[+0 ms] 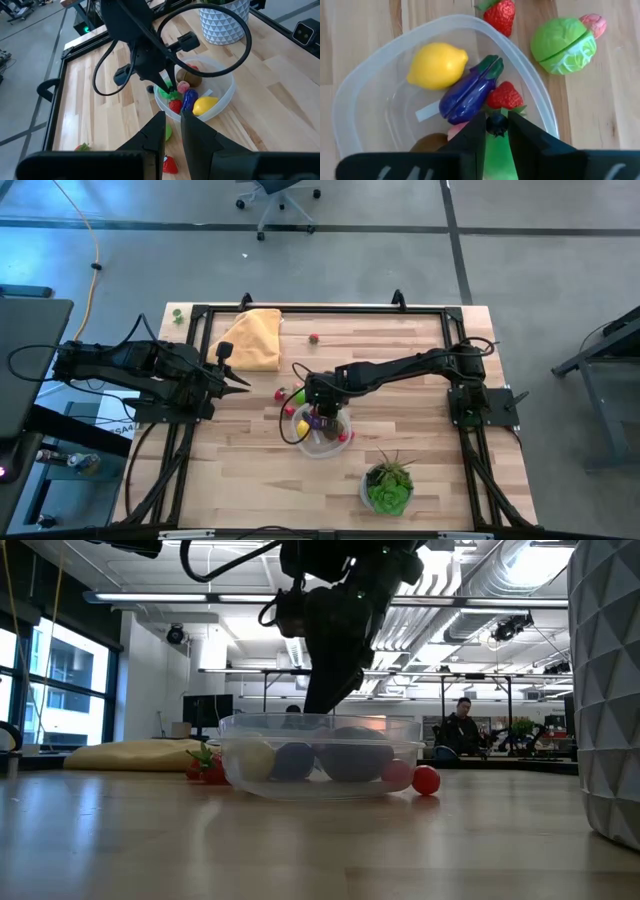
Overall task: Pick and placing Produce into tupperware
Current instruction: Put the blueberries into the transparent bin, then put the black raspberry into the transparent bin
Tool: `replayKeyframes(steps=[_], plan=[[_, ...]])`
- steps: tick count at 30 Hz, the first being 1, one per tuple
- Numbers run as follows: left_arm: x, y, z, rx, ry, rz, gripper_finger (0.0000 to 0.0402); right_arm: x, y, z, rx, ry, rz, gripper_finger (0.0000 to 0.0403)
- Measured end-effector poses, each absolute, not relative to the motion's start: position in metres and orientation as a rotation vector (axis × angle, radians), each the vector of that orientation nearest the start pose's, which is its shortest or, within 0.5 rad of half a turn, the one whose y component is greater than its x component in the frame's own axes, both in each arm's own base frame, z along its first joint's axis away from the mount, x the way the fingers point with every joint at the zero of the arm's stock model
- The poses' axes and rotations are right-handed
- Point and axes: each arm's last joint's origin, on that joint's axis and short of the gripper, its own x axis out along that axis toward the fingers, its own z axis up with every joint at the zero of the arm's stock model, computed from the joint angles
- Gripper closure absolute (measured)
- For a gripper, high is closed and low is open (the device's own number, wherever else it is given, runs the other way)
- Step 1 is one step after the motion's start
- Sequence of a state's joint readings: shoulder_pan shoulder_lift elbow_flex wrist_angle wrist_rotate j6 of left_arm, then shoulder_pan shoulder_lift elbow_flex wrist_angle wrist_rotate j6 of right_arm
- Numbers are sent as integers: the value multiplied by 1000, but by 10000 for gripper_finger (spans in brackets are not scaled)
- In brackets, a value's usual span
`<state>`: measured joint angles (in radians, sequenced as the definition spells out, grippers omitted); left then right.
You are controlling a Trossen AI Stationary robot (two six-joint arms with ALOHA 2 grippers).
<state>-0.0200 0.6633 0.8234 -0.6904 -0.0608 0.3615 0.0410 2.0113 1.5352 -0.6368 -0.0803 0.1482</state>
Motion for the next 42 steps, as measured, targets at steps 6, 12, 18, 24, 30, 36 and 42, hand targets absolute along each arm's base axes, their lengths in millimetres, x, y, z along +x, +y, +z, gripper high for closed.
replayKeyframes(steps=[6, 12, 18, 24, 30, 36, 42], plan=[[128, -1, 315, 375, 532, -56, 350, 421, 19, 195, 155, 1117, 23, 325], [128, -1, 315, 375, 532, -56, 350, 421, 19, 195, 154, 1117, 24, 310], [128, -1, 315, 375, 532, -56, 350, 422, 18, 195, 151, 1108, 26, 304], [128, -1, 315, 374, 532, -56, 350, 420, 11, 201, 233, 1104, 38, 304], [128, -1, 315, 375, 532, -56, 350, 406, -11, 231, 251, 1070, 12, 304], [128, -1, 315, 375, 532, -57, 350, 380, -28, 249, 220, 1012, -21, 304], [128, -1, 315, 374, 532, -56, 350, 329, -38, 226, 301, 831, 35, 304]])
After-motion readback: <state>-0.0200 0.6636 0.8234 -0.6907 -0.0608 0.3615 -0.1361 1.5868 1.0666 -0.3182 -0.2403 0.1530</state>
